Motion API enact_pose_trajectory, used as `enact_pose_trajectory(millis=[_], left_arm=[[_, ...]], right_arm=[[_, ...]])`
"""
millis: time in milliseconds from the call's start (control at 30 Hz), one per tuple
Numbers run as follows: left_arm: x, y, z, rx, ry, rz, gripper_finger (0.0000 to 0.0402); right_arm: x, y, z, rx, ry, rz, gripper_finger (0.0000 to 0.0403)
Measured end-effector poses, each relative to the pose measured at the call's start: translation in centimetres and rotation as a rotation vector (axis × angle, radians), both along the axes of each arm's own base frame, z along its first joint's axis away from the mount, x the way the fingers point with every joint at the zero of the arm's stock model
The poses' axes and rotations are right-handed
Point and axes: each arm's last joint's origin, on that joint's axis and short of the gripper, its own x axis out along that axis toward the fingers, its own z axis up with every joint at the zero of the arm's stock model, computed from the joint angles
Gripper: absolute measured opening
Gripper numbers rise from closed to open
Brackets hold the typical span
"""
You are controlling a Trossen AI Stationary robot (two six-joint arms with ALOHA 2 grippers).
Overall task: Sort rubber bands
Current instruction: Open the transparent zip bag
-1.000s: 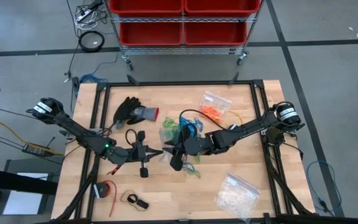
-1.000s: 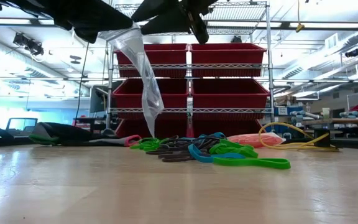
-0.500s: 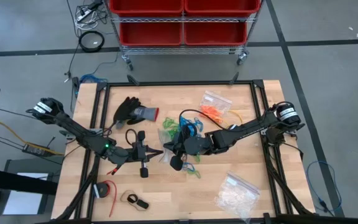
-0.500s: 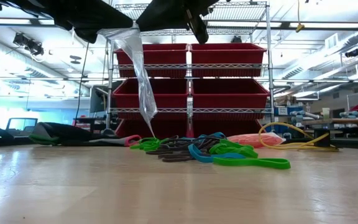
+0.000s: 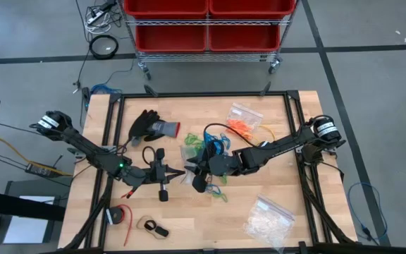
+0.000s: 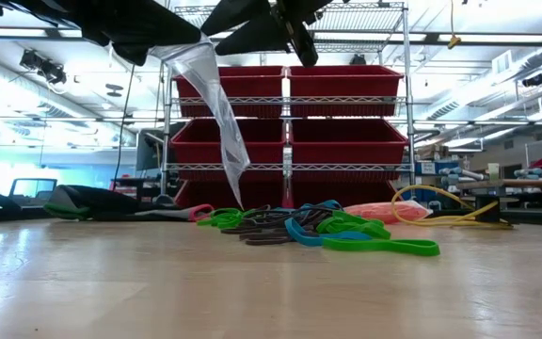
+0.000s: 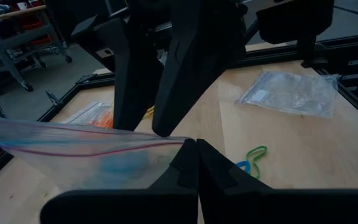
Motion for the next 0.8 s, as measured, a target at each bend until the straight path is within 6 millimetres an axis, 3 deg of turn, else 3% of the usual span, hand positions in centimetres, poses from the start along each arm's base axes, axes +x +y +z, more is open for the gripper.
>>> enact_pose_trajectory(millis=[333,800], left_arm=[[0.0,0.0,-0.01,0.0,0.0,0.0,0.0],[-0.01,0.01,-0.03,0.0,0.0,0.0,0.0]], right_arm=[[0.1,-0.23,-0.01,0.043,-0.005,0.004,0.0179],[0.38,-0.87,0.04,0.075,-0.005,0.063,0.0129]])
